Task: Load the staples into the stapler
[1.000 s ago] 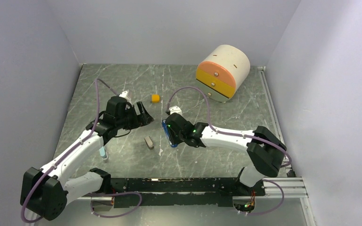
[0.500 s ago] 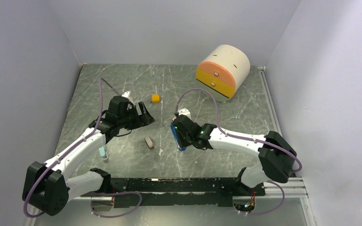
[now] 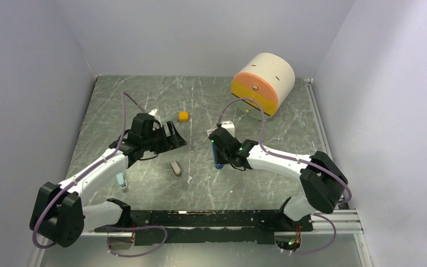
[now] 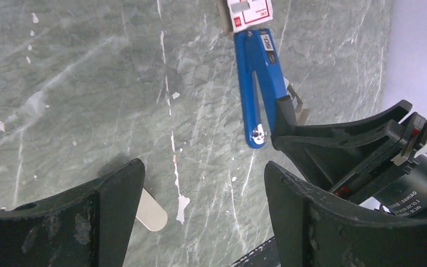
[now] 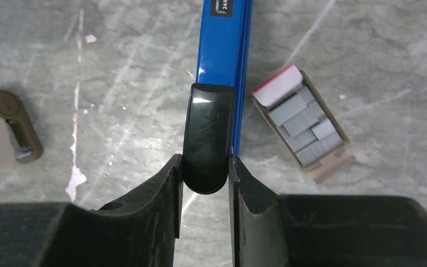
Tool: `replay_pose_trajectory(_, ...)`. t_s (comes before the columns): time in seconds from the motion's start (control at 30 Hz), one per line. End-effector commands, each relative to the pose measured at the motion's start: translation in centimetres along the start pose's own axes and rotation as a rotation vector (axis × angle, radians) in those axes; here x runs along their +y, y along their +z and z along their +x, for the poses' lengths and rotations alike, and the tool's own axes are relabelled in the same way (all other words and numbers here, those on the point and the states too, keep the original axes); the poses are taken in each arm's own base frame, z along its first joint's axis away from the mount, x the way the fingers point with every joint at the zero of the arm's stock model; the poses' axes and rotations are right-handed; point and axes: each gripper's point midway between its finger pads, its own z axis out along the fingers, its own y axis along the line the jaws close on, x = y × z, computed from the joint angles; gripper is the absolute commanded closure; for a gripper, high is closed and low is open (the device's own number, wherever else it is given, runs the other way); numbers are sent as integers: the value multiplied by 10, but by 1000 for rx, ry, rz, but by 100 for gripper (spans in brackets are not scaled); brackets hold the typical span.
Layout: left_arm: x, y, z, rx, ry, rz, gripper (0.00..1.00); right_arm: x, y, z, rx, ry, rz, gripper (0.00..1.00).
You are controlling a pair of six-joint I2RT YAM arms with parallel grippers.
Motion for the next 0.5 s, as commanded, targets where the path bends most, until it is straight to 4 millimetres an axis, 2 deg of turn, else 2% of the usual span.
replay_pose_trajectory(0.0,-11,4,0,13,-3,70,17,40,0,-41,-106,24,-144,89)
replay_pose_trajectory(0.3,-26,18,25,111,-25,171,17,49,-14,-31,-51,56,-227,89)
replay_pose_trajectory(0.37,-31,25,32,137,-20,176,22,53,-16,-27,-34,78,-248,89)
replay_pose_trajectory(0.47,-39,36,43,174,-8,173,36,58,-16,-26,-25,126,-273,91)
